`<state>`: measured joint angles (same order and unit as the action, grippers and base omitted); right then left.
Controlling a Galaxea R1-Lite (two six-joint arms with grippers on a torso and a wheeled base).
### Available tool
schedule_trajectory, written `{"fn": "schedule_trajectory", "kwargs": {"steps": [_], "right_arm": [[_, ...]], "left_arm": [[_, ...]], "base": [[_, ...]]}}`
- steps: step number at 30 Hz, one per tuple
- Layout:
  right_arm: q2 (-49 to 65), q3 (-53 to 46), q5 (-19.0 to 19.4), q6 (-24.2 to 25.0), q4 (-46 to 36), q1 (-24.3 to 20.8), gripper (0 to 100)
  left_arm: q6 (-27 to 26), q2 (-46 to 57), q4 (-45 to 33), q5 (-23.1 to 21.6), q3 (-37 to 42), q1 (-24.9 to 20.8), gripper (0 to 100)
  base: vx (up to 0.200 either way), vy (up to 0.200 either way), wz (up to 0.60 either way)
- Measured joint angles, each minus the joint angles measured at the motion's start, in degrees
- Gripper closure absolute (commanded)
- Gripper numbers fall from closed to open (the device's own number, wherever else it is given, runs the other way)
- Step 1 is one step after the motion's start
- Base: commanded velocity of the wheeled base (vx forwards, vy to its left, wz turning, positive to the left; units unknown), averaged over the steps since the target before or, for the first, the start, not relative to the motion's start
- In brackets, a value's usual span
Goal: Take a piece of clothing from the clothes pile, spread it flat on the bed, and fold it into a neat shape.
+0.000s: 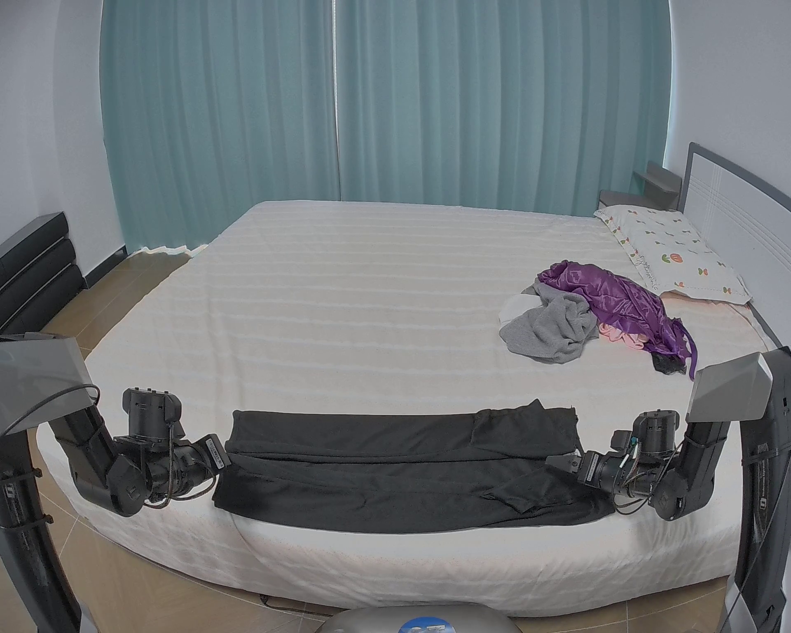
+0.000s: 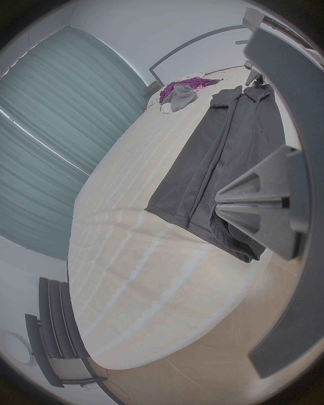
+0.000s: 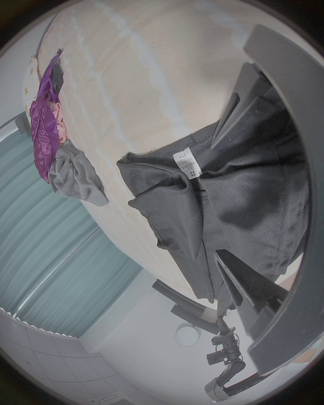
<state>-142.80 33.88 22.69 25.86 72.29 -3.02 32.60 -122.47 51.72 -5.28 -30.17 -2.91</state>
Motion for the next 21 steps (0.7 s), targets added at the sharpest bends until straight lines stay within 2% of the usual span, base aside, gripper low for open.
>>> {"fn": "schedule_trajectory", "kwargs": {"steps": [2, 3, 11, 21], "right_arm": [[-0.3, 0.7, 0.0, -0.8, -0.8, 0.1, 0], [-0.4, 1.0, 0.0, -1.1, -1.2, 0.2, 100], [-0.4, 1.2, 0.3, -1.3, -0.9, 1.3, 100], [3.3, -3.3, 4.9, -0.5, 0.0, 4.3, 100]], "left_arm": [[0.0, 0.0, 0.0, 0.0, 0.0, 0.0, 100], [0.0, 0.0, 0.0, 0.0, 0.0, 0.0, 100], [0.0, 0.0, -0.1, 0.0, 0.0, 0.1, 100], [0.0, 0.2, -0.1, 0.0, 0.0, 1.4, 100]], "base": [[0.000, 0.000, 0.00], [0.000, 0.000, 0.00], [0.000, 0.000, 0.00], [0.000, 0.000, 0.00]]}}
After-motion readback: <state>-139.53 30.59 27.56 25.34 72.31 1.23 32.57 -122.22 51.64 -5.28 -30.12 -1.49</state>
